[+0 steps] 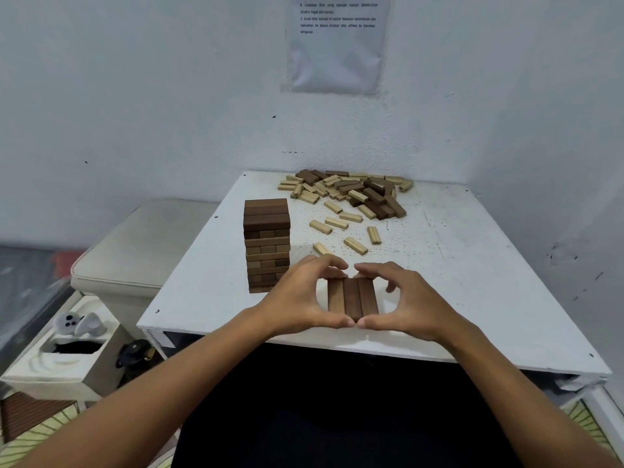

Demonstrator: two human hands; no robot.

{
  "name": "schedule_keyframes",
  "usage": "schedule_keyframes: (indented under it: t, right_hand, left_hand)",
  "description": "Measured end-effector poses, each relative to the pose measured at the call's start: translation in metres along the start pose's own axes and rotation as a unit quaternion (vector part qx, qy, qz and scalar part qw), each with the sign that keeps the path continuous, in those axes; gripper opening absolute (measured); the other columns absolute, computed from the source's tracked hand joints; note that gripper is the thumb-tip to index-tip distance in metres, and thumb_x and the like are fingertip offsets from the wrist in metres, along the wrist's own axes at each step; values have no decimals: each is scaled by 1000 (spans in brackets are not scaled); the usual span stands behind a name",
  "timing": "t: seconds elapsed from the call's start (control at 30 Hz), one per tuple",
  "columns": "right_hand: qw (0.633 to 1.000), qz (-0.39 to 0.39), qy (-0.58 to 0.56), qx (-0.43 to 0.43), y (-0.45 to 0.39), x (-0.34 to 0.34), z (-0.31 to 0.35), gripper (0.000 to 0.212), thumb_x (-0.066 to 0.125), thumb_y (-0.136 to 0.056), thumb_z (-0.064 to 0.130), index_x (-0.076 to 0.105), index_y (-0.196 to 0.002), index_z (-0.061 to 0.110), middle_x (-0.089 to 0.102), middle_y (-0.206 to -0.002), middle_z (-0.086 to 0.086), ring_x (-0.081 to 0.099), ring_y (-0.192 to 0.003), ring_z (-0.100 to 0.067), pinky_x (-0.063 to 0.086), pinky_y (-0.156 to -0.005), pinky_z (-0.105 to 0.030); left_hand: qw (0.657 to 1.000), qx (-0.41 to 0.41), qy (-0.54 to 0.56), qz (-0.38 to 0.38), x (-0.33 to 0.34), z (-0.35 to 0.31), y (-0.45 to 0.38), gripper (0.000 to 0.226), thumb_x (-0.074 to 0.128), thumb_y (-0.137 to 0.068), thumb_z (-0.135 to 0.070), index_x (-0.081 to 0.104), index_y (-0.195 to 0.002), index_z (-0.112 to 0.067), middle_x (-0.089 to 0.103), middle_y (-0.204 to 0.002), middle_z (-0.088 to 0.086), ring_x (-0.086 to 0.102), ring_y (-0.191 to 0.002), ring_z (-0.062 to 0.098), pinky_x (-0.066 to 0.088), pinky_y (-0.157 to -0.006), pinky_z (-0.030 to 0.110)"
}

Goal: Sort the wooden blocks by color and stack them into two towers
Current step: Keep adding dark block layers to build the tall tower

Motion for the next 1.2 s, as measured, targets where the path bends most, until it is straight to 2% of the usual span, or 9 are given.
schedule_keyframes:
  t: [0.1,0.2,0.4,0.5,0.6,0.7,0.9,1.03,1.2]
  right_hand:
    - [1000,-3,6,-19,-3,-15,19,77,90,-65,26,53,-133,35,55,-121,21,43,-97,24,37,-76,-9]
    - [999,-14,-2,-44,-8,-26,37,74,91,-64,23,57,-129,34,56,-120,23,47,-98,18,39,-77,-9]
    - [995,-30,-21,-94,-31,-37,70,76,85,-53,46,63,-125,34,61,-123,23,54,-114,-4,50,-87,-27]
    - [992,-34,-26,-119,-48,-39,92,72,84,-54,38,64,-123,31,63,-120,20,55,-112,1,48,-85,-22]
    - [990,-29,-17,-140,-69,-39,113,70,83,-56,38,64,-123,30,64,-116,20,55,-107,7,45,-80,-13]
    - [989,-15,-20,-148,-94,-35,125,71,89,-60,32,64,-126,25,65,-117,19,56,-109,6,44,-80,-14]
    - [990,14,-44,-135,-140,-20,133,67,89,-65,24,62,-126,26,64,-116,15,56,-105,11,42,-75,-10]
    - [991,34,-46,-123,-156,-8,126,65,88,-65,24,62,-125,26,64,-116,16,56,-109,7,40,-77,-14]
    - [991,42,-38,-123,-161,1,118,63,88,-66,22,63,-124,25,64,-115,17,55,-107,10,39,-75,-13]
  left_hand:
    - [1000,17,-6,-24,-18,-17,0,74,90,-59,-45,46,-119,-39,58,-124,-9,53,-111,-5,39,-86,8]
    - [998,38,-10,-56,-41,-32,2,70,91,-58,-40,51,-114,-37,61,-119,-7,55,-109,-4,40,-83,4]
    - [992,75,-26,-93,-86,-55,4,68,94,-54,-33,54,-109,-28,61,-104,-15,57,-103,-10,49,-89,20]
    - [991,76,-34,-106,-111,-58,4,71,85,-49,-49,55,-110,-29,64,-109,-8,60,-107,-1,51,-86,22]
    - [991,60,-44,-113,-135,-54,3,71,81,-46,-54,55,-108,-31,65,-108,-9,59,-105,-3,44,-78,9]
    - [991,36,-41,-118,-159,-42,-2,69,84,-46,-51,56,-106,-32,66,-104,-15,56,-102,-10,37,-71,1]
    - [993,-15,-33,-115,-185,-9,-16,77,78,-42,-61,57,-110,-31,67,-105,-16,56,-104,-8,41,-72,12]
    - [994,-45,-27,-100,-185,11,-23,77,83,-42,-54,58,-110,-30,68,-104,-16,55,-101,-15,42,-72,12]
    - [994,-62,-13,-90,-178,28,-27,80,81,-39,-57,58,-110,-30,69,-108,-12,57,-105,-10,42,-74,14]
Point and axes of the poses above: each hand's wrist, its own y-axis away from the middle knuckle, its own x-axis out of the palm, z = x × y, the point moved 8 cm from there along -y, towards the middle knuckle
